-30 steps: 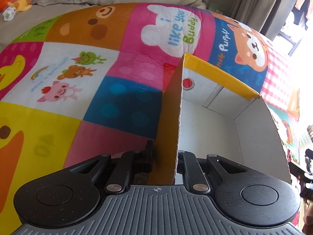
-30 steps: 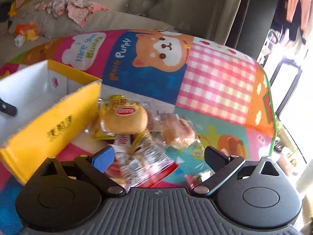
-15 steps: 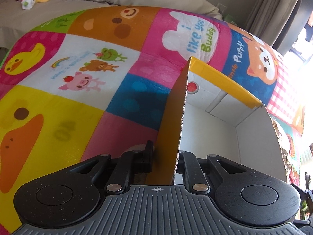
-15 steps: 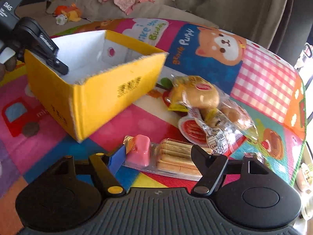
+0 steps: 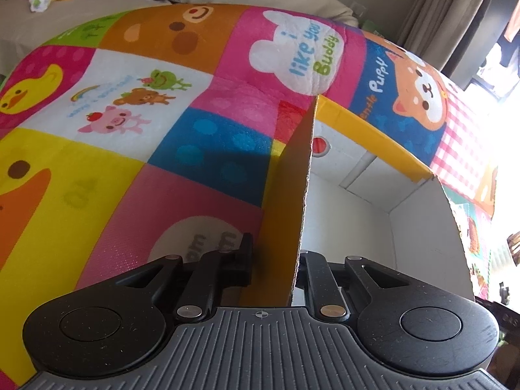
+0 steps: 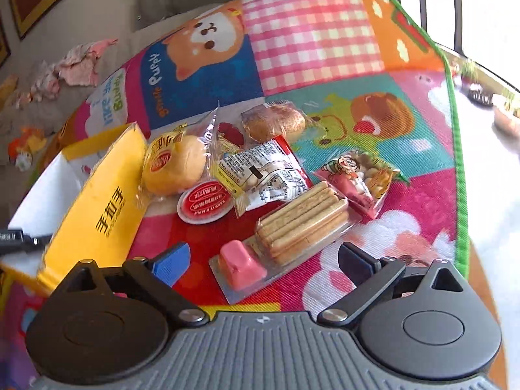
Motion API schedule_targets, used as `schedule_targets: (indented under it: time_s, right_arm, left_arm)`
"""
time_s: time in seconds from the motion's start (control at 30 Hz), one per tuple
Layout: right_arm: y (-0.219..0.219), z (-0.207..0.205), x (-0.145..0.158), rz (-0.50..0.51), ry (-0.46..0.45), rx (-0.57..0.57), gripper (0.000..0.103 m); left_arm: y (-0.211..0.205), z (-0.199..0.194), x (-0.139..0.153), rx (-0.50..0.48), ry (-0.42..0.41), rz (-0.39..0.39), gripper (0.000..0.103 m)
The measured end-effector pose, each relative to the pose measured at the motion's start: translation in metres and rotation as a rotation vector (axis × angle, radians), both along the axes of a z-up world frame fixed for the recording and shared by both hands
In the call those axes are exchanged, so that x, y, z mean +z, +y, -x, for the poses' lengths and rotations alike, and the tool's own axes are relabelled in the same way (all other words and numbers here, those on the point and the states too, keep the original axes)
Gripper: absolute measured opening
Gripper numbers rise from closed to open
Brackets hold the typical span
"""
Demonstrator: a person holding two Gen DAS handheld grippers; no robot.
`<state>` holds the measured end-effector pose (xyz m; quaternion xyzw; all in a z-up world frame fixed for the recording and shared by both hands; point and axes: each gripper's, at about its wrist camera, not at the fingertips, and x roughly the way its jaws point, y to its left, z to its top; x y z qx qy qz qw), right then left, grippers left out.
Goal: Organize objects
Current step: 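Reach the right tool to the wrapped round bun and grasp it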
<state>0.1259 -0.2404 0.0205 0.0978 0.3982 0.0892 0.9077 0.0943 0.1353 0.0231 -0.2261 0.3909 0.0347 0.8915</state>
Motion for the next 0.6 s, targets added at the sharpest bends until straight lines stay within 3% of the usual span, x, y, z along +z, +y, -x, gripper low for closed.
schedule_targets:
  time_s: [0.1,0.17,0.4,0.5,0.6]
  right_arm:
    - [0.013,-0.021,-0.008,0.078,0.004,-0.032,0.096]
    - [0.024,-0.024,-0.011,0.163,-0.025,-0.003,0.088]
    - [0.030,0.019,-0.006,0.272,-0.086,0.199,0.073]
    - [0.024,0.036,-0.003,0.328,-0.097,0.197,0.073]
    - [0.026,0.047,-0.004,0.408,-0.141,0.208,0.073]
  left_arm:
    - [0.006,0.006,0.000,0.016,-0.001,0.010,0.015]
    - [0.012,0.007,0.000,0.043,-0.006,0.018,0.015]
    - [0.025,0.005,-0.003,0.128,-0.020,0.055,0.014]
    - [0.014,0.006,-0.001,0.101,-0.013,0.024,0.014]
    - [0.001,0.008,0.002,0.002,0.017,-0.008,0.015]
